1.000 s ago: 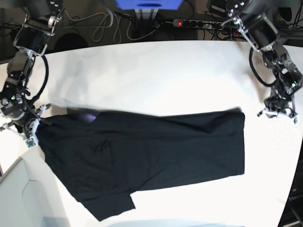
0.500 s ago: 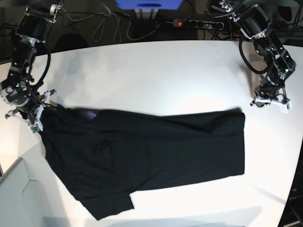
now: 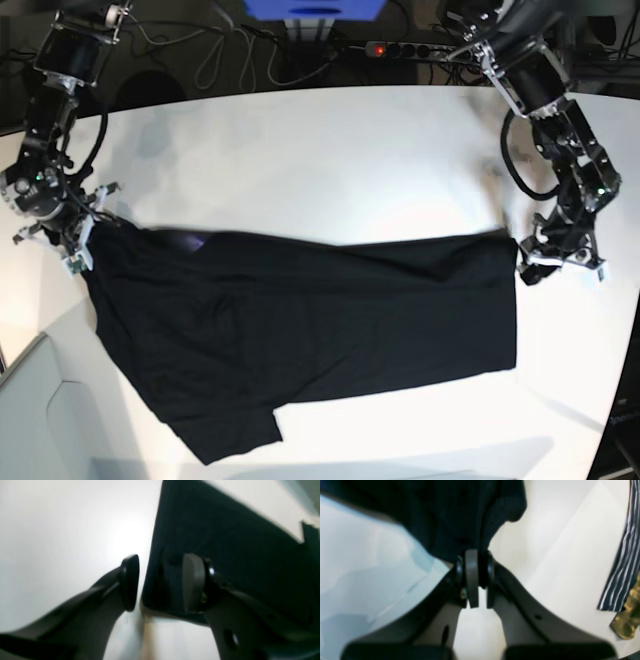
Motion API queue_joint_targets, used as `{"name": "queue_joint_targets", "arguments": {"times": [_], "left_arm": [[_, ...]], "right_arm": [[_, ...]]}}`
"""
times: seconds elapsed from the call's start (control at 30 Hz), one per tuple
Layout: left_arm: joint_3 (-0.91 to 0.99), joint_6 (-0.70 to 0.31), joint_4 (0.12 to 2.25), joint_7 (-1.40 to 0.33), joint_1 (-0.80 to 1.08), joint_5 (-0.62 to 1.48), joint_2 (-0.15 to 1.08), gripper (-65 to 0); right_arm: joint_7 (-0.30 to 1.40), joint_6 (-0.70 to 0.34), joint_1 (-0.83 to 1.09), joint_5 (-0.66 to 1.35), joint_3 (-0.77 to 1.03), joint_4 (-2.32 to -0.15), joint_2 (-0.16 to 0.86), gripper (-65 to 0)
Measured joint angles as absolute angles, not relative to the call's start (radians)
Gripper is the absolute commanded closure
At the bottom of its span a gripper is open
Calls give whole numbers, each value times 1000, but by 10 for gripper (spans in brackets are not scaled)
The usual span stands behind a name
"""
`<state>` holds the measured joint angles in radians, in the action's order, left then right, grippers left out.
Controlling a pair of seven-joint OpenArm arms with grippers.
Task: Fold the T-shirt properly
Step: 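Regrasp the folded edge with both grippers, then hold the folded edge with both grippers and lift slightly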
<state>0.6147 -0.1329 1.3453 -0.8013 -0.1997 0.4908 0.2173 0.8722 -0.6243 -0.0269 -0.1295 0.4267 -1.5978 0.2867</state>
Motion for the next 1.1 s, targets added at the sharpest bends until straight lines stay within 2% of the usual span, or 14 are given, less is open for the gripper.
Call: {"name": "queue_joint_targets", "arguments": {"times": [0.23,0.4,0.47,0.57,0.87,1.1], "left_arm": [[466,-136,1213,-652,-200,495,216,-271],[460,-134,1184,-625,-205,496,219,-262],[460,-135,1184,-624,-205,494,219,-196],[461,-135,1185,-625,-205,498,219,0],[462,-132,1214,-632,-192,500,219,0],[467,-134,1456,-630,-55,509,210,0]], "right_arm": [[871,-624,-27,-128,426,-1597,285,-3],[872,-624,-16,-129,426,-1597,285,-3],[871,-624,-16,-128,426,-1597,285,-3],[871,-624,-16,-128,426,-1597,285,-3],[871,-624,-16,-128,426,-1597,285,-3],[872,-624,-16,-131,426,-1597,281,-3]]}}
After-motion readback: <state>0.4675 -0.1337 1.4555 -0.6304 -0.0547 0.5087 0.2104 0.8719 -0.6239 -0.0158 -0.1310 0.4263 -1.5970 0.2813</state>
